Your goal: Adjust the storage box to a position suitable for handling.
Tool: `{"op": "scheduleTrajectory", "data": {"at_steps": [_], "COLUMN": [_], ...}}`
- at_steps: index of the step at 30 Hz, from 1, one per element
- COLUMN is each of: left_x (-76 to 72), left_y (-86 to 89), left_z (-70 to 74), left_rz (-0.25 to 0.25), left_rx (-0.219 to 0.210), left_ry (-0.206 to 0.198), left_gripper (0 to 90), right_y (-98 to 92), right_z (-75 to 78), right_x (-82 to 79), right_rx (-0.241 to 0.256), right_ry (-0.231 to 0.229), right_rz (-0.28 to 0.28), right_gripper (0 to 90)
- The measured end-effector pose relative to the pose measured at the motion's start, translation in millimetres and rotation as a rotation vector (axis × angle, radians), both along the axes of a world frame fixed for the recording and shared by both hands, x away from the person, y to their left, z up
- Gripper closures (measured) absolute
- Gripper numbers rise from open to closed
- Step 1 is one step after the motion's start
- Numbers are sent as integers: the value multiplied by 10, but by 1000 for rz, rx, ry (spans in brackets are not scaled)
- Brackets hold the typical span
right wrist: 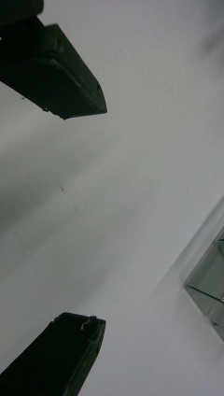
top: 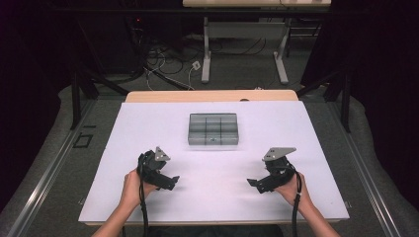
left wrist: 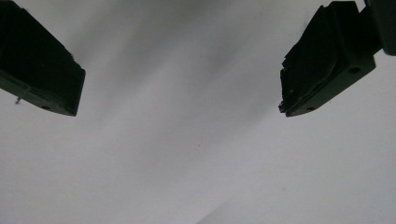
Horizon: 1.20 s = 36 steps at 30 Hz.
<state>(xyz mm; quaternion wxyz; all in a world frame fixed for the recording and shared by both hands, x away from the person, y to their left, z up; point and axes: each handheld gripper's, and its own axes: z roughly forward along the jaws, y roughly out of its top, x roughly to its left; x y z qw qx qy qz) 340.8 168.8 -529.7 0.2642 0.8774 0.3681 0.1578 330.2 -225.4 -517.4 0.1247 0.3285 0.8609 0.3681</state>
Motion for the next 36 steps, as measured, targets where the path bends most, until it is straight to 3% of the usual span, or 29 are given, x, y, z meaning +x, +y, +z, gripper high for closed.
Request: {"op": "scheduleTrajectory", "data": {"at_steps": [13, 16, 17, 21, 26, 27, 29, 31, 33, 34, 36], "left_x": [-138, -176, -193, -241, -292, -305, -327, -349, -373, -385, -401], "left_y": [85, 111, 122, 141, 155, 157, 157, 161, 172, 176, 193], "left_z": [-28, -20, -20, -32, -21, -18, -16, -13, -3, -12, -13], "left_rz": [14, 18, 20, 19, 14, 13, 10, 2, -1, 4, 1], "left_rx": [-16, -16, -20, -27, -26, -27, -27, -35, -31, -36, -33], "left_ry": [-6, -10, -13, -9, -8, -14, -18, -12, 0, -11, -4], "left_gripper": [0, 0, 0, 0, 0, 0, 0, 0, 0, 0, 0], "right_y": [283, 356, 399, 460, 573, 608, 621, 670, 684, 695, 763], "right_z": [56, 64, 79, 98, 139, 165, 169, 202, 212, 227, 228], "right_x": [362, 450, 516, 622, 799, 888, 920, 1027, 1066, 1102, 1215], "right_rx": [41, 45, 39, 43, 47, 43, 50, 64, 64, 62, 73], "right_ry": [-7, -9, -17, -1, -33, -33, -41, -60, -64, -47, -60], "right_rz": [23, 30, 22, 9, -24, -39, -46, -78, -76, -77, -88], "right_gripper": [3, 43, 137, 173, 330, 423, 467, 609, 638, 681, 778]}}
